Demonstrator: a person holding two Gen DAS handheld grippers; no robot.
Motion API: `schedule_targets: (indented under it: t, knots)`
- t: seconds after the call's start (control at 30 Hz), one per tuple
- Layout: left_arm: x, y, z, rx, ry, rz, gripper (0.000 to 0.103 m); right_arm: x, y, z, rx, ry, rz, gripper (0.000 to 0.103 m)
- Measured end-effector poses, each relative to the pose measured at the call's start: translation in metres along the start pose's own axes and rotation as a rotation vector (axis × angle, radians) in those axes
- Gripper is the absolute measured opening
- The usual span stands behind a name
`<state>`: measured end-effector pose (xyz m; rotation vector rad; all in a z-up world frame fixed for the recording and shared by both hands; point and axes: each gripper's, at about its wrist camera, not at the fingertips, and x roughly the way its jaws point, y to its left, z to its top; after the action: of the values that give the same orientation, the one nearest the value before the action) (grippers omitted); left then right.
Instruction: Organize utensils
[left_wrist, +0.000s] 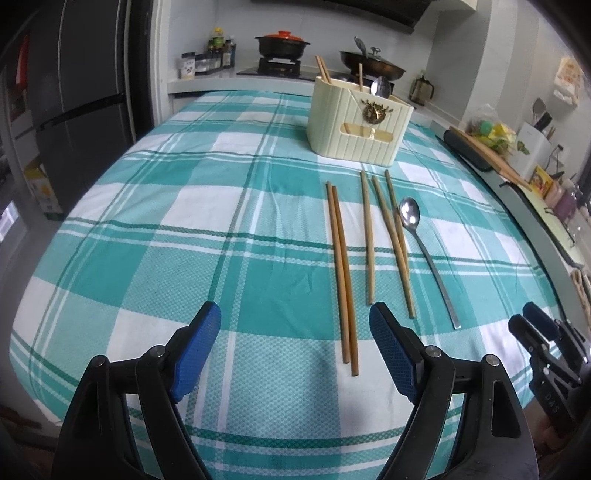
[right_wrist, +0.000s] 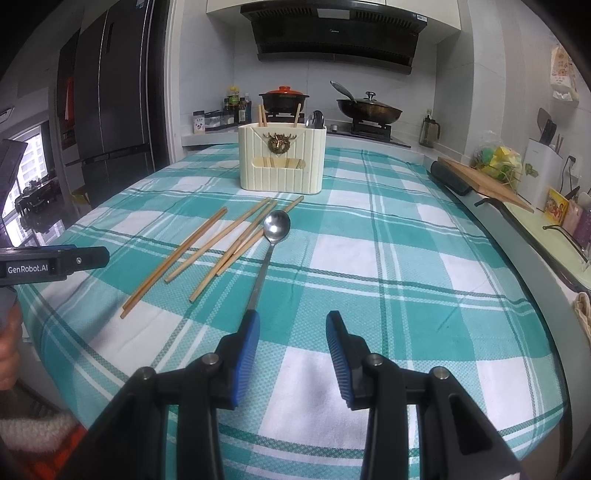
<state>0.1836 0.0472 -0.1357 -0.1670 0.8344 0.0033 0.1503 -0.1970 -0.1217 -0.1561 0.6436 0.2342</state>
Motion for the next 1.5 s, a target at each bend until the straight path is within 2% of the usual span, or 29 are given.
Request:
schedule_targets:
  t: [0.3, 0.5, 0.7, 0.9, 1.5]
  knots:
    - [0.031, 0.012, 0.021, -0.008, 0.073, -0.022, 0.086, 0.01, -0.01, -0.005, 0.061, 0.038, -0.003, 0.038]
    - [0.052, 0.006, 0.049, 0.027, 0.084, -0.04, 0.086, 0.012, -0.003, -0.005, 0.034, 0.042, 0.002, 0.038]
    - [0.084, -0.005, 0.065, 0.068, 0.123, -0.026, 0.086, 0.014, 0.0, -0.005, 0.025, 0.049, 0.006, 0.038]
    - [0.105, -0.01, 0.07, 0.109, 0.145, 0.022, 0.086, 0.018, -0.003, -0.005, 0.033, 0.054, 0.005, 0.038]
    - [0.117, -0.02, 0.072, 0.177, 0.149, 0.059, 0.086, 0.025, -0.001, -0.002, 0.036, 0.077, 0.023, 0.038]
